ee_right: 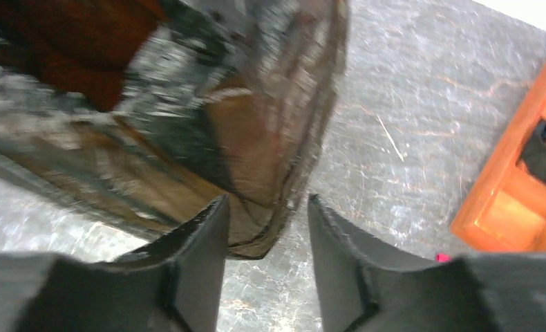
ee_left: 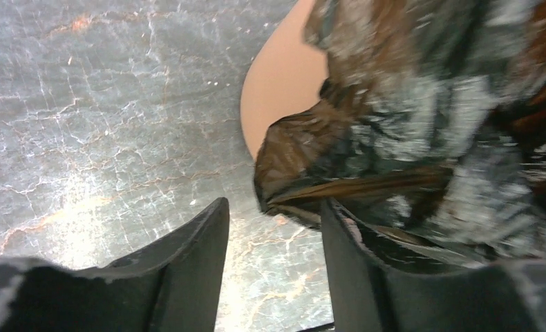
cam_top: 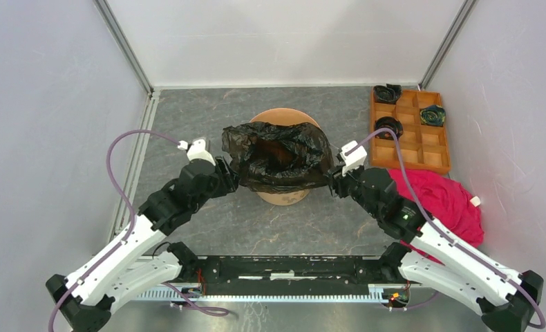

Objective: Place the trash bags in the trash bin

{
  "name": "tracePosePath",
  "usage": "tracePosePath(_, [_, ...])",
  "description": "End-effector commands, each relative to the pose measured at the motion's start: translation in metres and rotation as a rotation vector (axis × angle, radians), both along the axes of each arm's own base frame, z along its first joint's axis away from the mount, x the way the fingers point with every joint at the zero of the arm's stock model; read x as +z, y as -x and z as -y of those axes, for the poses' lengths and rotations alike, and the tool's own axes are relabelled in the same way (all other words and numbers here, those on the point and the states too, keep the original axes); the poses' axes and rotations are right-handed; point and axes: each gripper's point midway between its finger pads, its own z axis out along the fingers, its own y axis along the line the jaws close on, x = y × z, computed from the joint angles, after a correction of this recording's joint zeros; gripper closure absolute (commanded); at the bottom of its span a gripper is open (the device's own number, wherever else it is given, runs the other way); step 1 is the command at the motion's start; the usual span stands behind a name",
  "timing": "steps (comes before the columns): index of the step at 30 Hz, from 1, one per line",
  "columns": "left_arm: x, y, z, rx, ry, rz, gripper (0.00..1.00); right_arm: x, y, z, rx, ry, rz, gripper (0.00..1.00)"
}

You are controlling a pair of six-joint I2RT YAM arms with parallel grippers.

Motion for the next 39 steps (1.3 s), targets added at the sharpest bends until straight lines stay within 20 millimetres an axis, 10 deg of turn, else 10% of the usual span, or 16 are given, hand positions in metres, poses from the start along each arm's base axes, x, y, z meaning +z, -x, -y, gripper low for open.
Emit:
tracePosePath(1, [0.05, 0.008, -0.015, -0.007, 0.005, 0.094, 0.33, 0.056, 0.019, -0.012, 0.148, -0.046, 0.048, 0.37])
tracePosePath(7, [0.093, 0.006, -0.003, -0.109, 0.027, 0.13, 0.07, 0.105, 0.006, -0.019, 0.25, -0.074, 0.061, 0.18])
tracePosePath(14, [0.123, -0.042, -0.005, -0.219, 0.233, 0.151, 0.02, 0.131, -0.05, -0.02, 0.451, -0.351, -0.074, 0.1])
tracePosePath(24, [0.098, -0.047, -0.014, -0.331, 0.511, 0.152, 0.01, 0.099, -0.077, -0.017, 0.497, -0.636, -0.223, 0.17])
tracePosePath(39, [0.08, -0.054, -0.001, -0.41, 0.643, 0.119, 0.3, 0.083, -0.09, -0.032, 0.528, -0.711, -0.258, 0.52])
